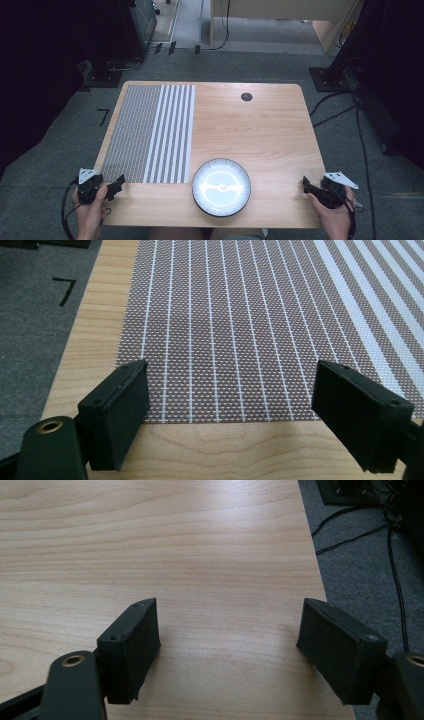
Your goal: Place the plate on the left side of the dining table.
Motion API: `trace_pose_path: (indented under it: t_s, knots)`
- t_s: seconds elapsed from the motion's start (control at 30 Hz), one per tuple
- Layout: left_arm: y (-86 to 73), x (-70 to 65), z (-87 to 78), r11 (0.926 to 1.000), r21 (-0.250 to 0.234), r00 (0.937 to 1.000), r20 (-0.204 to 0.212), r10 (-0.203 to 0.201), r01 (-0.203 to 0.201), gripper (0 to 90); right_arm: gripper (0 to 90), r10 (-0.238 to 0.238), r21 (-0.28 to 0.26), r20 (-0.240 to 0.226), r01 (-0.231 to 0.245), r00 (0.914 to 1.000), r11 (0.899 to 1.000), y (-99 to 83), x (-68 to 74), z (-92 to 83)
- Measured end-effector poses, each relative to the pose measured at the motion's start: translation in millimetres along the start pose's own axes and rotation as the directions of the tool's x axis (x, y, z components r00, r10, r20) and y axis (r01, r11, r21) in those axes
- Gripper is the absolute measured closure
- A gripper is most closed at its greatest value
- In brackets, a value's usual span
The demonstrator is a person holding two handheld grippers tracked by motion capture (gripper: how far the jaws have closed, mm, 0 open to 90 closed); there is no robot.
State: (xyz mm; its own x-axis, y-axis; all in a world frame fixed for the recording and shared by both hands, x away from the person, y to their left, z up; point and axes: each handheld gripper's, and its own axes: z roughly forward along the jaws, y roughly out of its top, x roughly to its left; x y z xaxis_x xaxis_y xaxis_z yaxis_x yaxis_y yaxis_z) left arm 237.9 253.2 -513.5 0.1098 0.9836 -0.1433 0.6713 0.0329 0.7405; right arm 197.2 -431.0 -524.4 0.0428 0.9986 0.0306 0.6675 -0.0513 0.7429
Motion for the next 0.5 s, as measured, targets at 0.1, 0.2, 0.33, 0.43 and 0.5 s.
trace_pose_path:
  t_s: [0.1, 0.2, 0.33, 0.43, 0.5]
  knots:
    - [0.0, 0.0, -0.1, 1.0000, 0.000, 0.9999, -0.010, -0.003, 0.003, 15.5, 21.9, 0.000, 0.000, 0.005, 0.000, 1.0000, 1.000, 0.4, 0.1, 0.9]
    - [1.4, -4.1, -0.6, 0.9999, -0.005, 0.9991, -0.039, 0.014, -0.014, 15.6, 21.8, 0.002, 0.001, 0.007, -0.002, 1.0000, 1.000, 0.5, 0.4, 1.0]
    - [5.6, -14.7, -0.9, 0.9993, -0.010, 0.9991, -0.022, 0.035, -0.035, 15.5, 22.0, 0.002, 0.000, 0.005, -0.002, 1.0000, 1.000, 0.5, 0.1, 1.1]
    - [10.4, -22.9, -1.3, 0.9990, -0.008, 0.9991, 0.001, 0.043, -0.043, 15.5, 22.3, 0.004, 0.000, 0.008, -0.004, 1.0000, 1.000, 0.4, 0.3, 0.9]
    - [14.8, -28.2, -3.0, 0.9986, -0.018, 0.9987, 0.008, 0.050, -0.050, 15.5, 22.6, 0.012, 0.000, 0.016, -0.012, 0.9998, 1.000, 0.3, 1.3, 0.9]
